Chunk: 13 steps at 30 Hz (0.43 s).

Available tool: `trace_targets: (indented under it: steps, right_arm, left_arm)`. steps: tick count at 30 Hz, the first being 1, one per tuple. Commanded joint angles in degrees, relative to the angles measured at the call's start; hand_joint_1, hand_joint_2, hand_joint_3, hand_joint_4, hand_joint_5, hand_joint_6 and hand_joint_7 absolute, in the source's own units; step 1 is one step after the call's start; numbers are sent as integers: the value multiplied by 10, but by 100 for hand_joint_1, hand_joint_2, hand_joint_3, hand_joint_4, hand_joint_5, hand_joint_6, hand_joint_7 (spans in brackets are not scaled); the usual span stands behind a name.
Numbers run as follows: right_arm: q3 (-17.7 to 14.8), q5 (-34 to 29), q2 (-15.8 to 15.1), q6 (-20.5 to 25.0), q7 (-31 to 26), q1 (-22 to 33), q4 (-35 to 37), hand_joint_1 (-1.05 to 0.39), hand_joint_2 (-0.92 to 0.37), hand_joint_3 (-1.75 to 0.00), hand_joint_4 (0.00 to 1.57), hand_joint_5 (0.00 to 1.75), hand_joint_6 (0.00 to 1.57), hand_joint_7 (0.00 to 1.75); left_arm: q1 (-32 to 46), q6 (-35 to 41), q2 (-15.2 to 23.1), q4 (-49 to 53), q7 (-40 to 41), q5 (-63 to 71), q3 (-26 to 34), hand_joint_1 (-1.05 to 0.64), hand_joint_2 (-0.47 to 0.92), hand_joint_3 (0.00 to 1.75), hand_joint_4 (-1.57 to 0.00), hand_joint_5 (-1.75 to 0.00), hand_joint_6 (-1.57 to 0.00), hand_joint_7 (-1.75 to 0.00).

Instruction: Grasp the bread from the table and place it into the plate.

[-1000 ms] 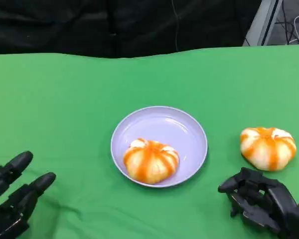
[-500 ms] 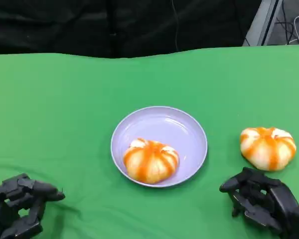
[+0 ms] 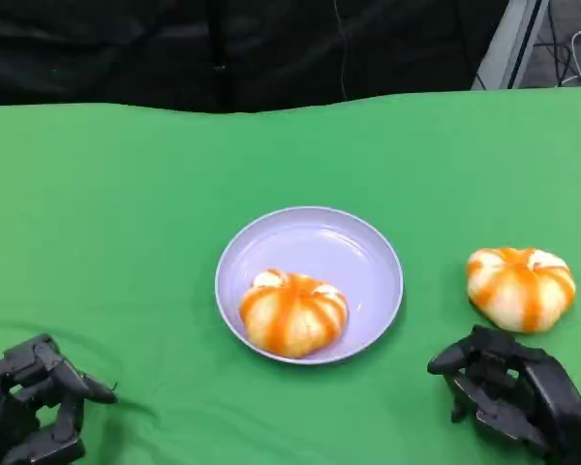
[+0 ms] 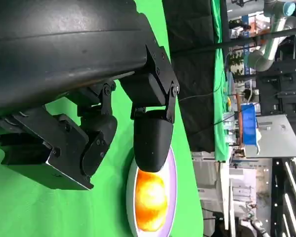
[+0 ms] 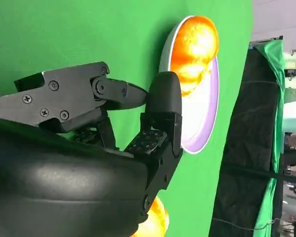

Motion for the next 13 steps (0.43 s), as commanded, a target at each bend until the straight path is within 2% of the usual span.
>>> trace_targets:
  steps: [1, 13]
  right_arm:
    - [-5, 6, -11, 9, 2, 6, 5, -27, -92, -45, 66, 175, 76, 105]
    - [-15, 21, -19, 14, 26, 6, 7, -28, -92, -44, 66, 175, 75, 107]
  left_arm:
    - [-4, -12, 16, 7, 14, 5, -3, 7, 56, 125, -93, -170, -87, -149]
    - [1, -5, 5, -1, 19, -5, -13, 6, 58, 122, -93, -168, -88, -147]
